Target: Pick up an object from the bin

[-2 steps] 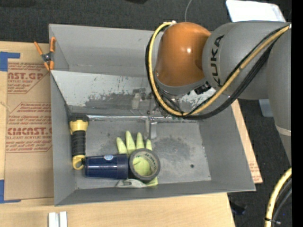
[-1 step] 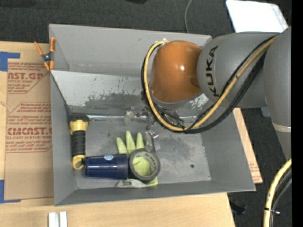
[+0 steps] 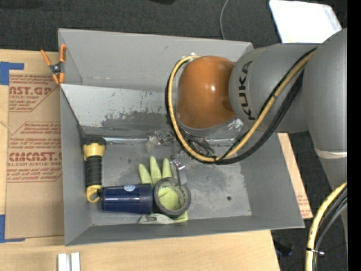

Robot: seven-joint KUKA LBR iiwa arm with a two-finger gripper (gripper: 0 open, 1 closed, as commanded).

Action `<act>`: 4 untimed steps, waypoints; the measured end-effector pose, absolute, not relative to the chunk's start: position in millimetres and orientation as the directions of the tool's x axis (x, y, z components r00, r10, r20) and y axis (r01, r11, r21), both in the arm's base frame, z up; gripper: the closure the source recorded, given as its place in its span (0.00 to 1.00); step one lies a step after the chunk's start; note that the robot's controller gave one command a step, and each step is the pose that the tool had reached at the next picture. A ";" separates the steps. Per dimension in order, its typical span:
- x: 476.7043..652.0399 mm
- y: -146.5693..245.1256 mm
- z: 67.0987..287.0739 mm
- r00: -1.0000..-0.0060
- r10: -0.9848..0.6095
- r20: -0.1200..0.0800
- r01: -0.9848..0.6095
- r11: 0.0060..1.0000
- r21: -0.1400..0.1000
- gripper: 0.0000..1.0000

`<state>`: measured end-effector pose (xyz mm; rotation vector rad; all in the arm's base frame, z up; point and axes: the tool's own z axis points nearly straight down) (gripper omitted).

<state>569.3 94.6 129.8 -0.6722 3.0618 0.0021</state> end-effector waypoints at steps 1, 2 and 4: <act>549.5 62.0 113.2 -0.756 -0.655 -0.009 -0.655 0.756 -0.002 1.00; 550.0 62.7 113.5 -0.756 -0.654 -0.010 -0.654 0.756 -0.002 1.00; 550.5 67.2 83.3 -0.848 -0.530 -0.022 -0.529 0.848 -0.011 1.00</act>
Offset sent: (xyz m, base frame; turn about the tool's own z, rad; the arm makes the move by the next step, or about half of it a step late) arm 0.0000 0.0000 0.0000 0.0000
